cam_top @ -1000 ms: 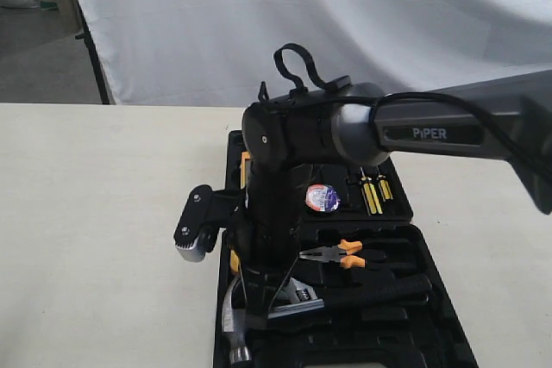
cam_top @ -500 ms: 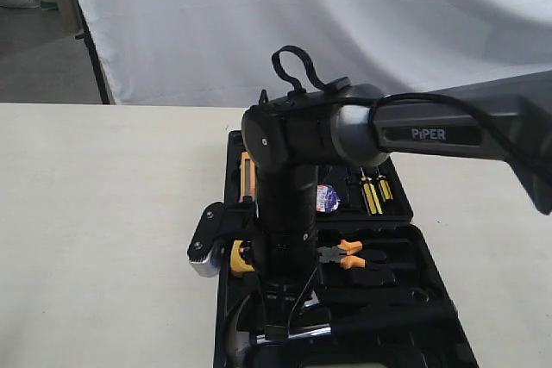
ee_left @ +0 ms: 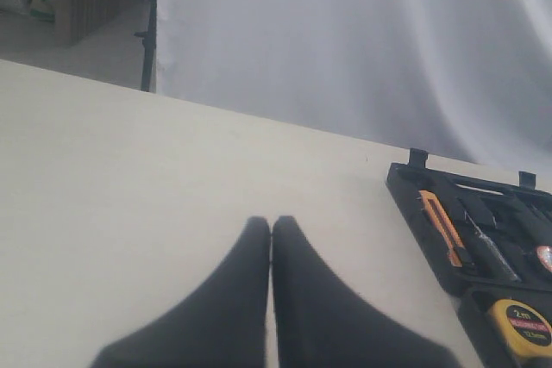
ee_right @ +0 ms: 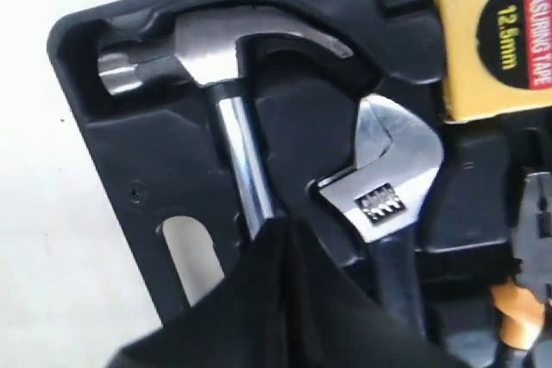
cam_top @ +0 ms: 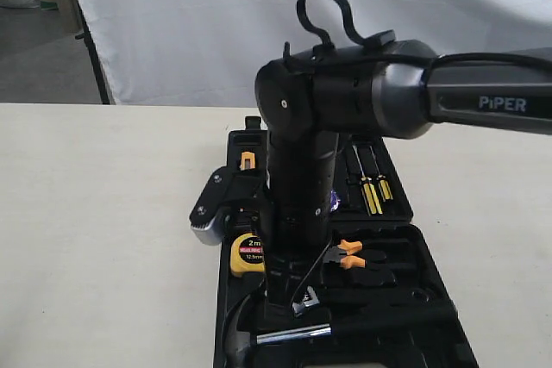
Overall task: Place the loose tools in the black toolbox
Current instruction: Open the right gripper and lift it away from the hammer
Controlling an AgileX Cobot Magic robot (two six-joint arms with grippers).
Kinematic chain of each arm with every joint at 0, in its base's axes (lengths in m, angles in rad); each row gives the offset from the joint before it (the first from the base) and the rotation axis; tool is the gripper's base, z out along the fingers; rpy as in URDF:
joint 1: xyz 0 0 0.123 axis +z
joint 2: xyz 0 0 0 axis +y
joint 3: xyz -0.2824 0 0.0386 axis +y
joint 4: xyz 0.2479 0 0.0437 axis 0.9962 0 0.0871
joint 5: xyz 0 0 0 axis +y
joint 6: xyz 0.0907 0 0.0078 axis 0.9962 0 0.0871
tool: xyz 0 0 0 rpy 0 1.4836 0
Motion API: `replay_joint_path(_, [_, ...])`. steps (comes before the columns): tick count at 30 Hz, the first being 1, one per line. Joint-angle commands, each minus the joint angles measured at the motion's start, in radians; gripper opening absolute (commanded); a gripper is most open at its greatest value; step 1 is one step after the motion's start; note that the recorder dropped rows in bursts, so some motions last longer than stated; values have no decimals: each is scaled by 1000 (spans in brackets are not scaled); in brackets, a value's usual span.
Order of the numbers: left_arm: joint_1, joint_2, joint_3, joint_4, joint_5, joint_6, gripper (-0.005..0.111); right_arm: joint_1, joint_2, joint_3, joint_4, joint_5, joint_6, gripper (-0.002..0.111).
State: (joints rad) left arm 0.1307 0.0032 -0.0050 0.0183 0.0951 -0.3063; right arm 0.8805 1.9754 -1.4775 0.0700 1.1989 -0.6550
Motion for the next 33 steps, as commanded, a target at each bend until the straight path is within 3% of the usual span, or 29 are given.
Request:
replay_joint_path(1, [25,-3,-3,4,-7,-5,1,-3,47,114,33,-75,14,-1])
replay_joint_path(4, [25,-3,-3,4,-7,-5,1,-3,105,212,-3,-157,23,-1])
replay_joint_path(10, [25,-3,-3,4,-7,-5,1,-3,120,198,-21,-57,59,-1])
replay_joint_path(20, [25,-3,-3,4,-7,-5,1,-3,-107,20,-30,22,118,-1])
replay_joint_path(33, [25,-3,-3,4,-7,-5,1,-3,-387,11,-92,-49,225,-1])
